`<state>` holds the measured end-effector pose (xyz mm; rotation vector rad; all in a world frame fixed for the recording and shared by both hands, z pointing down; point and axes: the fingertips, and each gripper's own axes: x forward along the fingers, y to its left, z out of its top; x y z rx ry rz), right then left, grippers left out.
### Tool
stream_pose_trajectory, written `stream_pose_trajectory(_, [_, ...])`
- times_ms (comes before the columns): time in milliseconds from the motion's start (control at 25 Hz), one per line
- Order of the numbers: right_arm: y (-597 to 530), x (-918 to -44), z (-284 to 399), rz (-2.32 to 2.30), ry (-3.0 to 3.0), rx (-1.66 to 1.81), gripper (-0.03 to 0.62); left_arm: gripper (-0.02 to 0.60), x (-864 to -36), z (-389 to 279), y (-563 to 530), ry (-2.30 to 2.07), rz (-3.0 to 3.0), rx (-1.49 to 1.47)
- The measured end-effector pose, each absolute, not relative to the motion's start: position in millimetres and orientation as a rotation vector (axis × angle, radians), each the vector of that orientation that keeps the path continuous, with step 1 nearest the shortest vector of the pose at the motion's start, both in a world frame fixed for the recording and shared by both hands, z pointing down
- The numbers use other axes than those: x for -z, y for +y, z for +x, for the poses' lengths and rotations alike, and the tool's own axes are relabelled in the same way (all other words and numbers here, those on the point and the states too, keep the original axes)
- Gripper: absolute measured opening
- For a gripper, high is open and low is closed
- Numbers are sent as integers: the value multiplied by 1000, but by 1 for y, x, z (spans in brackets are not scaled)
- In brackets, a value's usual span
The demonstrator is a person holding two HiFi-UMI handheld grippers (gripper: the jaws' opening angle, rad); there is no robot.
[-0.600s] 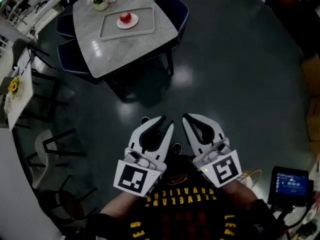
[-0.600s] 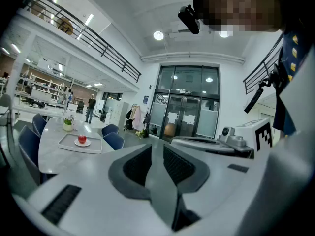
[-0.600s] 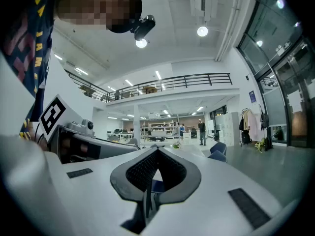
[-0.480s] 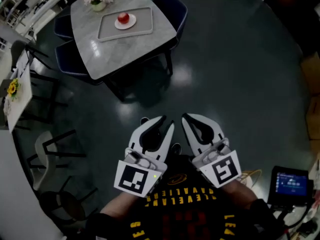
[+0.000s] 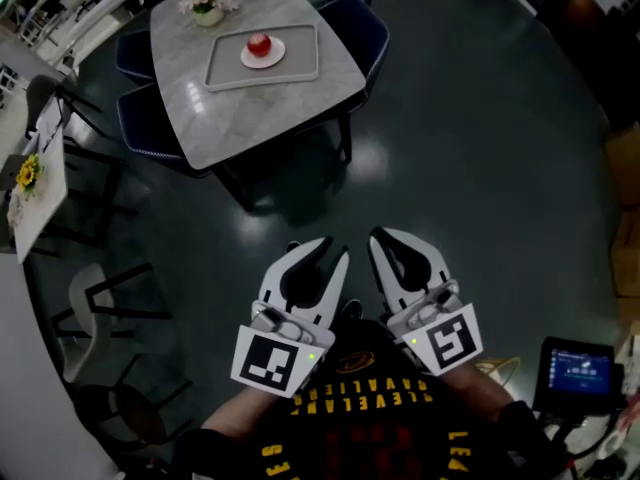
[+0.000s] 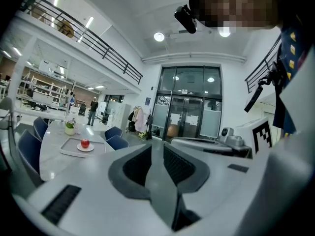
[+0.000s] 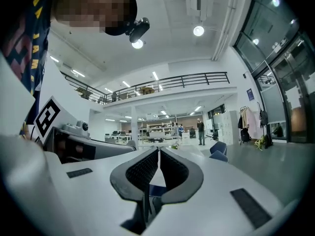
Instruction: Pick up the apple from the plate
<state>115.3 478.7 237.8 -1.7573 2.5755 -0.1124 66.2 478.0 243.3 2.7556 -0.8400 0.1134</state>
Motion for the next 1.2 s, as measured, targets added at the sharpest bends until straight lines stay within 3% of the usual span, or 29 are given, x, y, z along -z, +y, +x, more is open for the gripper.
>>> stream_pose_trajectory(320, [369,-246,127,-1760,2573,126,6,80,-245,76,367,-879,2776,-126])
stream_pose_trajectory(1200, [186,-245,44,-1805,2615,155,6,79,-243,-15,187,-900,2727,-47])
